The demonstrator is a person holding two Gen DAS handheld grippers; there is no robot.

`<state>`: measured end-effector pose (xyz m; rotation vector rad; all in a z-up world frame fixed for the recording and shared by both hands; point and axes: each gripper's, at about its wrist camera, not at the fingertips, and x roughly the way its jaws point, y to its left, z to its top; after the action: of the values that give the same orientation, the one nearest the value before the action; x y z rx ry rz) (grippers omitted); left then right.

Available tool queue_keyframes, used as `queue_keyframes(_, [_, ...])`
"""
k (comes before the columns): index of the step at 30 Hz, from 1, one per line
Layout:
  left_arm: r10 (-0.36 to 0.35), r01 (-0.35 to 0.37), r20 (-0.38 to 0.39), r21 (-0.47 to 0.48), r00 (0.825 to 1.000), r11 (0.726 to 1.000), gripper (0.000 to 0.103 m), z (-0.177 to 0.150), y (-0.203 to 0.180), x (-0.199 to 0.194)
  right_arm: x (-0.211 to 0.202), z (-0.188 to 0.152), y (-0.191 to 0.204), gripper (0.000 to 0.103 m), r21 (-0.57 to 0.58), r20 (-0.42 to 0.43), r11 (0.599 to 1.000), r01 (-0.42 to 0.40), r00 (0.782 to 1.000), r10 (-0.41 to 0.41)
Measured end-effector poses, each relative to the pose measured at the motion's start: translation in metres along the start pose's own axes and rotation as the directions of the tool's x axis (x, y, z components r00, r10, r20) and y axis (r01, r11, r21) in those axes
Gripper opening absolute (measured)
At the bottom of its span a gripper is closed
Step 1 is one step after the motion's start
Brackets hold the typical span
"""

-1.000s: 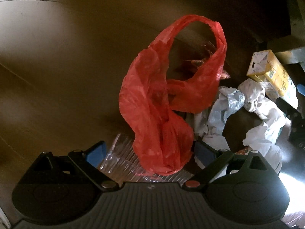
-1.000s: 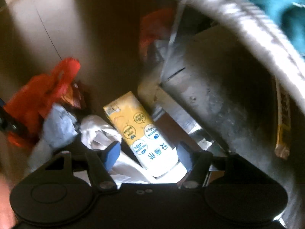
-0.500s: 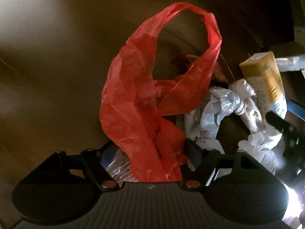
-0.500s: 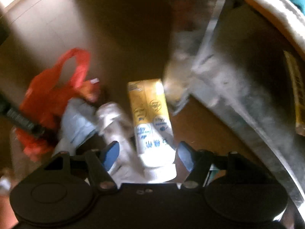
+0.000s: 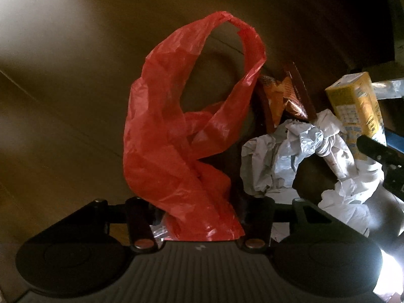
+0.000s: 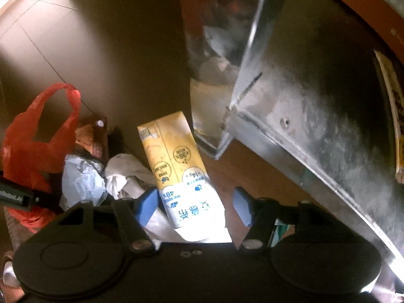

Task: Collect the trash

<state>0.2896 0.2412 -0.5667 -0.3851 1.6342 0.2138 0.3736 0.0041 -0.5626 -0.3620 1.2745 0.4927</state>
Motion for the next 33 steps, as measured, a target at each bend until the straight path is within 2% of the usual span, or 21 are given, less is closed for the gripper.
queue_keyframes(5, [-0.017, 0.017, 0.013, -0.020, 1.000, 1.000, 0.049, 0.000, -0.002, -0.008, -0.018, -0.001, 0.000, 0.049, -0.005, 0.008, 1.000, 0.008, 1.000, -0.008])
queue_keyframes(7, [-0.027, 0.027, 0.021, -0.036, 0.999, 0.999, 0.049, 0.000, 0.000, -0.015, -0.024, -0.002, 0.014, 0.048, -0.002, 0.015, 1.000, 0.008, 1.000, -0.008])
queue_keyframes(16, [-0.048, 0.053, 0.065, -0.079, 0.997, 0.995, 0.048, -0.007, 0.040, -0.088, -0.094, -0.022, 0.020, 0.047, -0.022, 0.034, 0.999, -0.048, 0.998, 0.048])
queue_keyframes(20, [-0.106, 0.116, 0.096, -0.108, 0.990, 0.987, 0.048, -0.020, 0.044, -0.119, -0.139, -0.032, 0.023, 0.046, -0.041, 0.067, 0.998, -0.057, 0.996, 0.060])
queue_keyframes(26, [-0.170, 0.182, 0.139, -0.082, 0.976, 0.980, 0.049, -0.036, 0.035, -0.150, -0.197, -0.044, 0.031, 0.046, -0.049, 0.121, 0.998, -0.047, 0.991, 0.052])
queue_keyframes(29, [-0.187, 0.198, 0.149, -0.061, 0.971, 0.978, 0.049, -0.037, 0.027, -0.150, -0.219, -0.051, 0.029, 0.046, -0.046, 0.139, 0.999, -0.027, 0.990, 0.033])
queue_keyframes(33, [-0.155, 0.153, 0.114, 0.025, 0.981, 0.988, 0.049, -0.030, -0.001, -0.126, -0.236, -0.065, 0.022, 0.046, -0.032, 0.132, 0.999, -0.008, 0.991, 0.013])
